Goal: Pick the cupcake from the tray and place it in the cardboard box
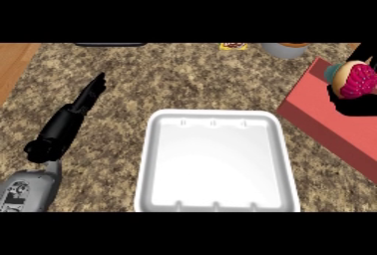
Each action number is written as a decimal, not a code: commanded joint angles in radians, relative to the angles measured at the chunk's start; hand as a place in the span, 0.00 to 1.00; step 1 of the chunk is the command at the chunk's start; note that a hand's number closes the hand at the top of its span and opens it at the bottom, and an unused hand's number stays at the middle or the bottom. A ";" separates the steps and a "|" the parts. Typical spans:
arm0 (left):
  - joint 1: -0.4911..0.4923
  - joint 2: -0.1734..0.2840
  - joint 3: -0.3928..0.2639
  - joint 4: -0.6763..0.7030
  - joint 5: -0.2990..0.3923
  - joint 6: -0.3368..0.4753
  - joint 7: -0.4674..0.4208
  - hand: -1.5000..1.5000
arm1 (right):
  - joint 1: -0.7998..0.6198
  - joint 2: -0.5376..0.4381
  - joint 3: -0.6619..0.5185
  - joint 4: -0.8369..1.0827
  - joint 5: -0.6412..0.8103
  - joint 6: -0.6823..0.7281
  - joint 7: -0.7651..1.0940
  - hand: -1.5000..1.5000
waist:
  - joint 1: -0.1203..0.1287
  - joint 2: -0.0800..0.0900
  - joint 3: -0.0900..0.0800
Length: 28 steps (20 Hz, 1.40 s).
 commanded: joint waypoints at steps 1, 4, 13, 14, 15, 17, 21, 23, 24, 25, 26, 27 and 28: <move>-0.012 0.048 0.052 0.017 0.040 -0.069 -0.005 0.50 | -0.003 -0.057 -0.066 0.125 0.033 0.009 -0.079 1.00 | 0.004 0.001 0.000; -0.007 -0.001 0.019 0.018 -0.013 -0.007 -0.015 0.50 | -0.047 -0.143 -0.096 0.298 -0.018 0.112 -0.180 1.00 | 0.008 0.003 0.000; 0.022 -0.017 0.004 0.009 -0.019 -0.029 -0.051 0.50 | -0.155 -0.232 -0.058 0.688 -0.027 0.347 -0.357 1.00 | 0.020 0.006 0.000; -0.001 -0.032 -0.012 0.009 -0.037 -0.010 -0.013 0.50 | -0.180 -0.243 -0.031 0.731 -0.007 0.379 -0.368 1.00 | 0.025 0.008 0.000; 0.009 -0.006 0.023 -0.010 -0.002 -0.034 -0.018 0.50 | -0.103 -0.303 -0.052 0.765 0.002 0.365 -0.478 1.00 | 0.019 0.007 0.001; 0.031 -0.055 -0.029 -0.032 -0.048 0.006 -0.010 0.50 | -0.157 -0.280 -0.018 0.878 0.051 0.366 -0.469 1.00 | 0.033 0.008 0.001; 0.043 -0.048 -0.018 -0.020 -0.048 -0.008 -0.014 0.50 | -0.133 -0.250 0.022 0.905 0.046 0.431 -0.610 0.00 | 0.018 0.004 0.000; -0.051 0.024 0.082 0.105 0.015 -0.079 -0.069 0.50 | -0.211 -0.280 0.006 0.928 0.027 0.490 -0.677 0.00 | 0.013 0.007 0.000; 0.014 -0.032 0.022 -0.021 -0.025 -0.022 0.014 0.50 | -0.168 -0.279 -0.024 0.880 -0.007 0.495 -0.702 0.00 | 0.007 -0.001 0.000; 0.026 -0.004 0.030 0.004 -0.019 -0.057 -0.044 0.50 | -0.192 -0.274 -0.040 0.979 0.003 0.435 -0.779 0.00 | 0.019 0.005 0.001; 0.032 -0.058 -0.011 -0.010 -0.052 -0.005 -0.023 0.50 | -0.217 -0.262 -0.087 0.942 -0.053 0.443 -0.765 0.00 | 0.014 0.002 0.001; -0.006 -0.007 0.044 -0.011 -0.012 -0.040 -0.011 0.50 | -0.187 -0.198 -0.119 0.925 -0.093 0.383 -0.771 0.00 | 0.008 0.000 0.001; -0.021 -0.037 0.027 0.032 -0.021 -0.026 -0.017 0.50 | -0.220 -0.208 -0.175 0.964 -0.140 0.382 -0.808 0.00 | 0.005 0.007 0.002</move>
